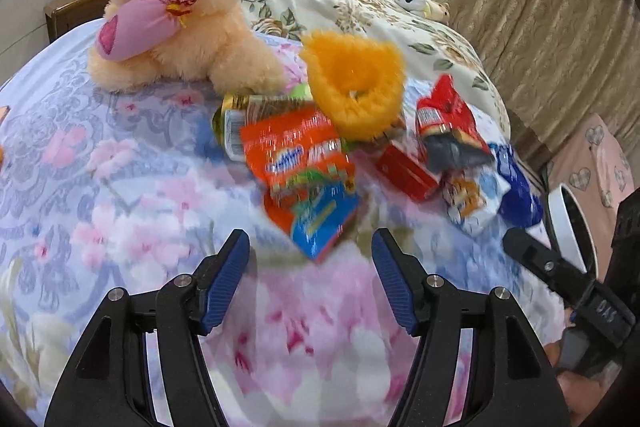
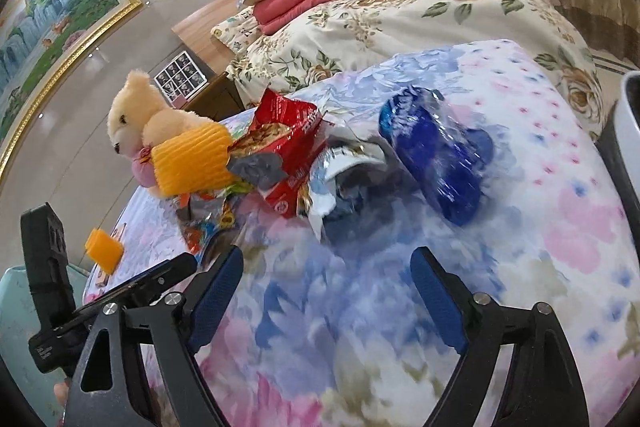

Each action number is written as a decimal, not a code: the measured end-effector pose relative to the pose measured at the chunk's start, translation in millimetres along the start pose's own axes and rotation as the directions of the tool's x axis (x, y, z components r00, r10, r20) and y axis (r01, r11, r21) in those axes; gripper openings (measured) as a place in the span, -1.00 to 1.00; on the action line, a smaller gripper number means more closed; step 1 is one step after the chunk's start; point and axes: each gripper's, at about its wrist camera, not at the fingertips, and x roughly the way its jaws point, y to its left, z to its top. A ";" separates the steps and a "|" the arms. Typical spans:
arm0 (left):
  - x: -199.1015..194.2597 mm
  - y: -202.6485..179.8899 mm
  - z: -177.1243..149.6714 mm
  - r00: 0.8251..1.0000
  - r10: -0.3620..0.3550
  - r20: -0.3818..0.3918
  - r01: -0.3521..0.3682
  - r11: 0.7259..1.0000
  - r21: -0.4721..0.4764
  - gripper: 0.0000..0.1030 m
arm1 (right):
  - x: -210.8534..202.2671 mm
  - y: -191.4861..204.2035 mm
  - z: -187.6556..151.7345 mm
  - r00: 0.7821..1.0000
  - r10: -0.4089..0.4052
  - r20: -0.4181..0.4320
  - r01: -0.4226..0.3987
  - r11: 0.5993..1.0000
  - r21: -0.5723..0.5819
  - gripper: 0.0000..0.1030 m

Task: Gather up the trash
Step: 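Grasp the silver wrapper with the right tool while the left tool grasps the orange Ovaltine packet, then carry both wrappers over the bin and open both tools to drop them, then grasp the blue plastic bag with the right tool while the left tool grasps the orange foam net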

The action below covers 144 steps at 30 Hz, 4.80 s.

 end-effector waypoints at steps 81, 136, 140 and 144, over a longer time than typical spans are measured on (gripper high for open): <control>-7.5 -287.8 -45.2 0.934 -0.319 -0.160 0.357 0.843 0.402 -0.78 | -181.0 -177.0 4.5 0.972 -0.140 0.190 0.104 0.976 0.192 -0.89; -9.1 -199.7 -65.9 0.963 -0.224 -0.152 0.259 0.925 0.279 0.12 | -158.6 -136.8 -9.7 0.980 -0.117 0.161 0.083 0.976 0.202 0.70; -15.8 -177.4 -66.1 0.970 -0.205 -0.130 0.232 0.941 0.248 0.12 | -149.0 -119.9 -11.3 0.985 -0.100 0.143 0.075 0.983 0.169 0.75; -23.5 -154.8 -67.3 0.979 -0.178 -0.098 0.196 0.955 0.223 0.13 | -137.0 -99.9 -14.9 0.988 -0.088 0.128 0.071 0.989 0.128 0.78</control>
